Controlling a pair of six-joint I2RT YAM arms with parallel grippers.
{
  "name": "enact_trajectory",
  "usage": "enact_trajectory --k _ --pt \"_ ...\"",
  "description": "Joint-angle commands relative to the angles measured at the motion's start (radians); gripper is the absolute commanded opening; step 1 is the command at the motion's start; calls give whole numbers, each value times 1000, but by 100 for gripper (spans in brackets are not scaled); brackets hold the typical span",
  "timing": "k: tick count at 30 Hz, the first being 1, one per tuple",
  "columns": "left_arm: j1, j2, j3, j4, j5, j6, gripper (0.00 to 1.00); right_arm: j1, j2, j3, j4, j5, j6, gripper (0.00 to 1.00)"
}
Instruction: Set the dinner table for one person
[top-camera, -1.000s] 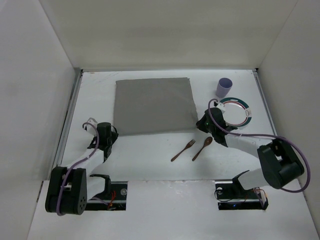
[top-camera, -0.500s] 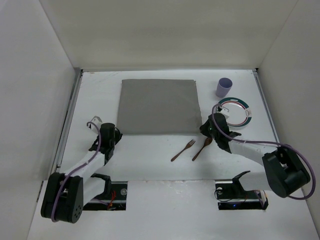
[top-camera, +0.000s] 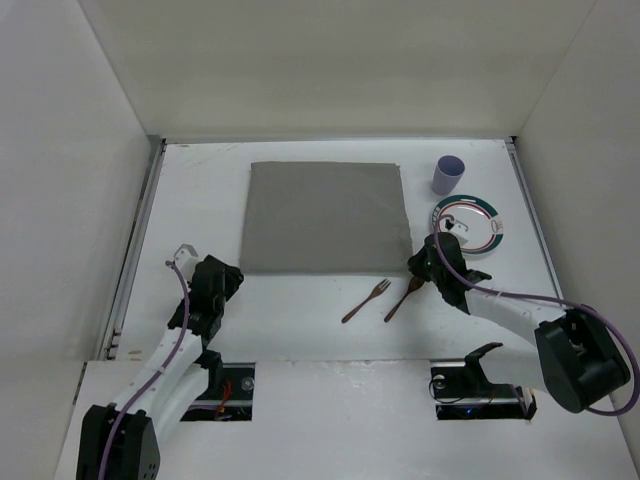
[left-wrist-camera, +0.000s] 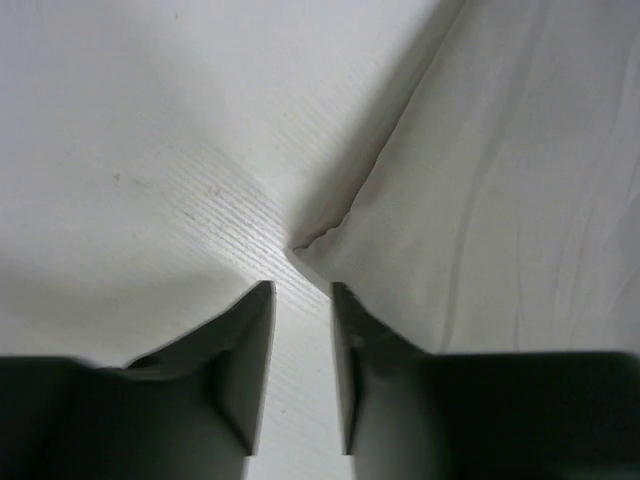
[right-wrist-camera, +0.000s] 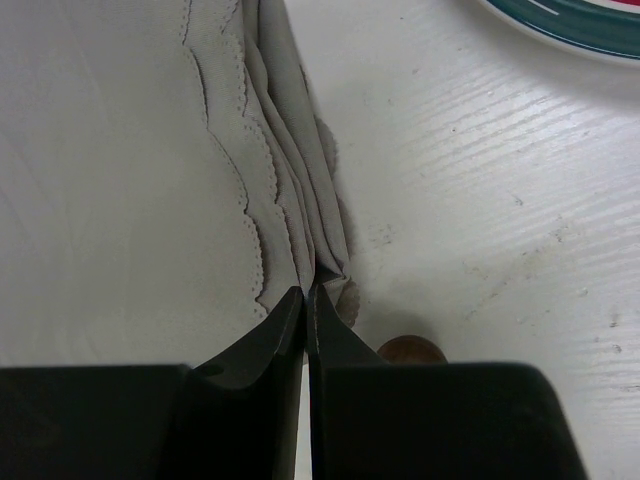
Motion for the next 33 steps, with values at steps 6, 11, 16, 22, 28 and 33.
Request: enact_trajectory --k 6,11,16,22,28,33 --pt "-51 185 71 153 50 -16 49 -10 26 25 11 22 -11 10" --pt "-86 352 104 247 46 -2 47 -12 23 19 22 20 -16 11" --pt "-68 430 98 275 11 1 14 -15 20 16 23 20 -16 11" --pt "-49 356 38 258 -17 21 2 -19 23 17 25 20 -14 11" --pt "-54 149 -28 75 -20 -2 2 -21 21 17 9 23 -11 11" --pt "-72 -8 -47 -80 -26 -58 6 -15 9 22 -29 32 -2 10"
